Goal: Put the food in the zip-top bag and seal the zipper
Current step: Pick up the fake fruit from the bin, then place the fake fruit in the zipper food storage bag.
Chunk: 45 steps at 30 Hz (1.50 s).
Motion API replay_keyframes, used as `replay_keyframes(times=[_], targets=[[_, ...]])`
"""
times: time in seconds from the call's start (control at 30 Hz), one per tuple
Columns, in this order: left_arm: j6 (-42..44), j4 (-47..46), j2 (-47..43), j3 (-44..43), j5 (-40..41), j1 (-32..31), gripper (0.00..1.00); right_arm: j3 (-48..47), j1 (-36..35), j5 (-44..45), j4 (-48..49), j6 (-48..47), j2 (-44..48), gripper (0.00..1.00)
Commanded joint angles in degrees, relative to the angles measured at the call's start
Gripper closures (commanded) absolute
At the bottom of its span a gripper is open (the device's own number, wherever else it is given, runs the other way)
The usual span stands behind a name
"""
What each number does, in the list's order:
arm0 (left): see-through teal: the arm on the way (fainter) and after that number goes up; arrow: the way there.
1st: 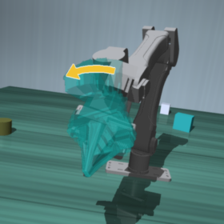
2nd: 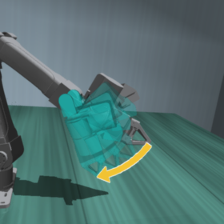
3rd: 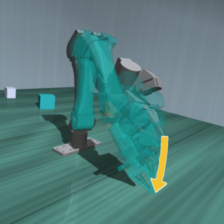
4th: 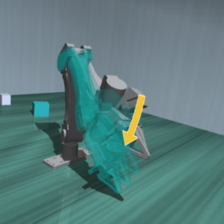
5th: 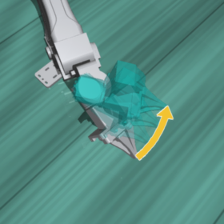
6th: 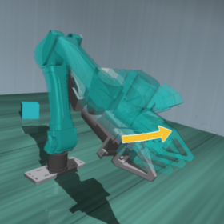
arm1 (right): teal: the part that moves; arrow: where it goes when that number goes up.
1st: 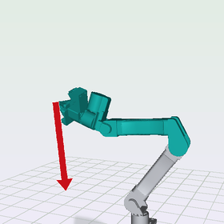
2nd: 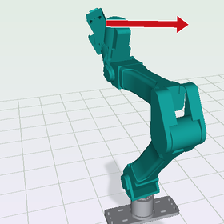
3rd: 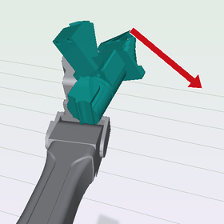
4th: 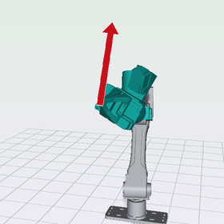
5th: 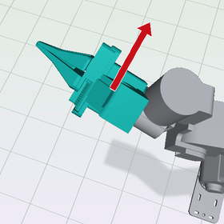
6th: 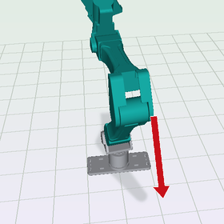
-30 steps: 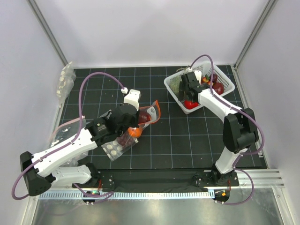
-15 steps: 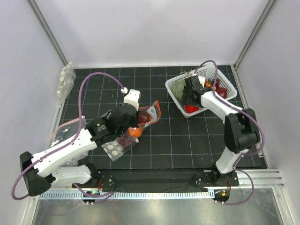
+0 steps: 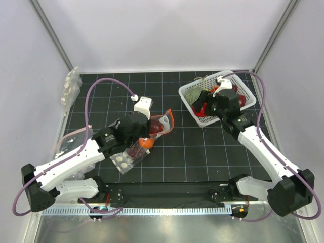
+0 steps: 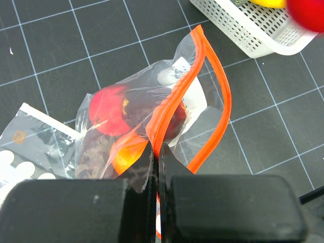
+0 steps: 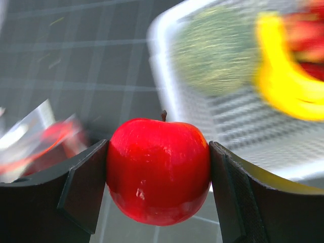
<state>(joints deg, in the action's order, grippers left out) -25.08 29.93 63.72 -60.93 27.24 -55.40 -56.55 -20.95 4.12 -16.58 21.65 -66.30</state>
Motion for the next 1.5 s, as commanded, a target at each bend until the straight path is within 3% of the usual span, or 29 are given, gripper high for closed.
replay_keyframes(times=[0.0,0.1,0.3,0.7,0.8,1.0,1.23,1.4,1.47], targets=[[-0.5,-2.2,-1.1,-0.3,1.0,-0.1,1.0,4.0,-4.7,-17.0,13.0,-3.2,3.8,0.56],[-0.7,-2.2,-1.5,-0.2,1.1,-0.1,1.0,6.2,-11.6,-20.5,18.8,-7.6,5.0,0.57],[-0.8,-3.0,-2.3,0.1,-0.9,-0.1,1.0,6.1,-18.9,-23.2,20.9,-11.1,2.9,0.57],[-0.3,-13.4,-7.8,4.1,-23.6,-0.1,1.0,6.2,-21.1,-22.8,22.2,-12.6,1.6,0.58],[-1.5,-16.2,-10.8,6.2,-23.1,-0.1,1.0,7.2,-21.3,-26.3,24.1,-12.1,2.4,0.59],[-3.7,-16.1,-15.5,8.4,-13.5,0.5,1.0,7.3,-21.8,-31.4,25.4,-12.2,1.8,0.59],[-5.1,-13.1,-14.9,7.8,-7.7,1.6,1.0,6.1,-24.7,-34.7,23.6,-15.0,0.5,0.59],[-5.2,-14.6,-14.7,8.3,-10.2,1.7,1.0,4.4,-26.2,-35.1,21.2,-16.7,-2.3,0.6],[-5.2,-15.0,-15.0,8.4,-10.9,1.7,1.0,4.1,-28.2,-30.7,21.8,-17.2,-3.7,0.6]])
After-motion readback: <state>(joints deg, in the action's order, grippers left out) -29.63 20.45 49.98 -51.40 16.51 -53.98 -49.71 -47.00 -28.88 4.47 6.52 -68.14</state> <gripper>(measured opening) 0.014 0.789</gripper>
